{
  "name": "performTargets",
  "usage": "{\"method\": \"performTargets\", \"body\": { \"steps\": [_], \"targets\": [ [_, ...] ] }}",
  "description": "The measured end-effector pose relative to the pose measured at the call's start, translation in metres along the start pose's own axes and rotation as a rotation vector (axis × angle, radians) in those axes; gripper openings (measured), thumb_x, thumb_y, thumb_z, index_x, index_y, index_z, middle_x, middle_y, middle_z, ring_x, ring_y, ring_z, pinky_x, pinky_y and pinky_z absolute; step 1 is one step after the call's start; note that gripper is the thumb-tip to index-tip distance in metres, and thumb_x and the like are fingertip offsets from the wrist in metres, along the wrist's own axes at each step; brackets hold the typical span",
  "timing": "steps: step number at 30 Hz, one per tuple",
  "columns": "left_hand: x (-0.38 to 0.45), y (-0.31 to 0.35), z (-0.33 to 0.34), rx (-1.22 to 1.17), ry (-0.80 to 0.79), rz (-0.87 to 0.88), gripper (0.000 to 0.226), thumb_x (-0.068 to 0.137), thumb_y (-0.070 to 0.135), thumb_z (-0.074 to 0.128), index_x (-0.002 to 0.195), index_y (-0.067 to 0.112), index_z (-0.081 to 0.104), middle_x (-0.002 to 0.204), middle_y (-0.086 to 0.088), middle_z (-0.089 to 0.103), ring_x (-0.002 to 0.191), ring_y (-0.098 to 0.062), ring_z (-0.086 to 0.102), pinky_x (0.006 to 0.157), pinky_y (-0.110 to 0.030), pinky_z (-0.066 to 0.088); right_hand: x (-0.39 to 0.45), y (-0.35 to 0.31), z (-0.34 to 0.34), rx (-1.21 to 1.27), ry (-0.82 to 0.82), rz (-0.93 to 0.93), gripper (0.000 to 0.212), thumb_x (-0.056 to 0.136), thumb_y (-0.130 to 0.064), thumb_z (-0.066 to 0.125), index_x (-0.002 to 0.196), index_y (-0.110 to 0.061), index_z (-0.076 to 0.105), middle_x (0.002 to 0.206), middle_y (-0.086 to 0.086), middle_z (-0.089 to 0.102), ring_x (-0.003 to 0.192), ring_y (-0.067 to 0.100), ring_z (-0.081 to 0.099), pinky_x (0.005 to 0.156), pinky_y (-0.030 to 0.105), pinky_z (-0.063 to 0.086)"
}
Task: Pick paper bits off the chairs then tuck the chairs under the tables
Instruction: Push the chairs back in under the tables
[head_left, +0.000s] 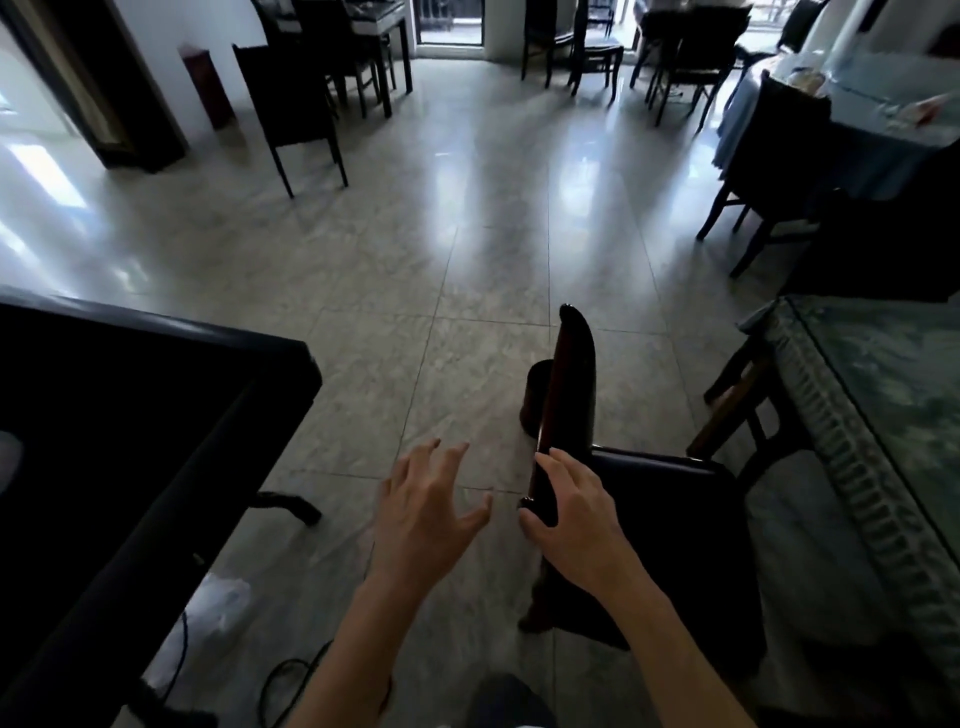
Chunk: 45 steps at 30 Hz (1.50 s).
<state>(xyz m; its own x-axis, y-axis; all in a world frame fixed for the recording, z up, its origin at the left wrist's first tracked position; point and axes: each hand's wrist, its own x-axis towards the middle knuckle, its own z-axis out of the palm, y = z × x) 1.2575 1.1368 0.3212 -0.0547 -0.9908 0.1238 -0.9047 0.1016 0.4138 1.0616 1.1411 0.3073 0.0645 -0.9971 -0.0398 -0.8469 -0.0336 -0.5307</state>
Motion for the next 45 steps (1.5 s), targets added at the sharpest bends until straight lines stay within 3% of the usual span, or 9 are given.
{"method": "performTargets", "body": {
  "steps": [10, 20, 25, 31, 40, 45],
  "targets": [
    [0.137, -0.056, 0.004, 0.008, -0.013, 0.108, 0.071, 0.08, 0.062, 0.057, 0.142, 0.032, 0.038, 0.146, -0.003, 0.042, 0.131, -0.025, 0.041, 0.101, -0.042, 0.04, 0.134, -0.026, 0.022, 0.008, 0.075, 0.051, 0.077, 0.084, -0.046, 0.066, 0.15, -0.024, 0.032, 0.158, 0.002, 0.028, 0.146, 0.02, 0.02, 0.116, 0.041, 0.022],
    [0.316, -0.04, 0.023, -0.04, -0.128, 0.332, 0.073, 0.083, 0.06, 0.058, 0.146, 0.032, 0.033, 0.154, -0.005, 0.031, 0.14, -0.026, 0.029, 0.111, -0.043, 0.031, 0.26, -0.008, 0.001, 0.043, 0.188, 0.256, 0.075, 0.085, -0.047, 0.063, 0.149, -0.025, 0.033, 0.159, -0.002, 0.026, 0.147, 0.02, 0.019, 0.118, 0.046, 0.023],
    [0.37, 0.003, 0.053, -0.092, -0.208, 0.522, 0.072, 0.082, 0.06, 0.057, 0.144, 0.032, 0.034, 0.154, -0.003, 0.031, 0.142, -0.025, 0.028, 0.111, -0.042, 0.03, 0.263, 0.023, -0.02, 0.039, 0.286, 0.429, 0.073, 0.088, -0.049, 0.06, 0.15, -0.026, 0.03, 0.159, -0.002, 0.026, 0.147, 0.019, 0.02, 0.117, 0.047, 0.025],
    [0.402, 0.067, 0.097, -0.165, -0.329, 0.813, 0.074, 0.078, 0.07, 0.04, 0.142, 0.034, 0.038, 0.153, -0.004, 0.035, 0.142, -0.027, 0.03, 0.111, -0.046, 0.031, 0.24, 0.055, -0.034, 0.026, 0.422, 0.721, 0.075, 0.089, -0.051, 0.057, 0.152, -0.026, 0.027, 0.161, -0.003, 0.022, 0.149, 0.019, 0.016, 0.118, 0.043, 0.021],
    [0.421, 0.144, 0.135, -0.249, -0.544, 1.31, 0.066, 0.08, 0.065, 0.045, 0.139, 0.039, 0.031, 0.151, -0.005, 0.038, 0.144, -0.026, 0.028, 0.111, -0.044, 0.031, 0.206, 0.045, -0.041, 0.001, 0.68, 1.161, 0.076, 0.09, -0.061, 0.051, 0.152, -0.023, 0.027, 0.161, -0.001, 0.022, 0.149, 0.02, 0.017, 0.119, 0.043, 0.022],
    [0.416, 0.17, 0.139, -0.27, -0.594, 1.485, 0.07, 0.081, 0.067, 0.044, 0.141, 0.032, 0.039, 0.152, -0.004, 0.037, 0.144, -0.024, 0.027, 0.112, -0.046, 0.034, 0.189, 0.021, -0.043, -0.026, 0.758, 1.357, 0.094, 0.079, -0.078, 0.026, 0.152, -0.019, 0.029, 0.16, 0.003, 0.025, 0.147, 0.022, 0.021, 0.117, 0.043, 0.025]
  ]
}}
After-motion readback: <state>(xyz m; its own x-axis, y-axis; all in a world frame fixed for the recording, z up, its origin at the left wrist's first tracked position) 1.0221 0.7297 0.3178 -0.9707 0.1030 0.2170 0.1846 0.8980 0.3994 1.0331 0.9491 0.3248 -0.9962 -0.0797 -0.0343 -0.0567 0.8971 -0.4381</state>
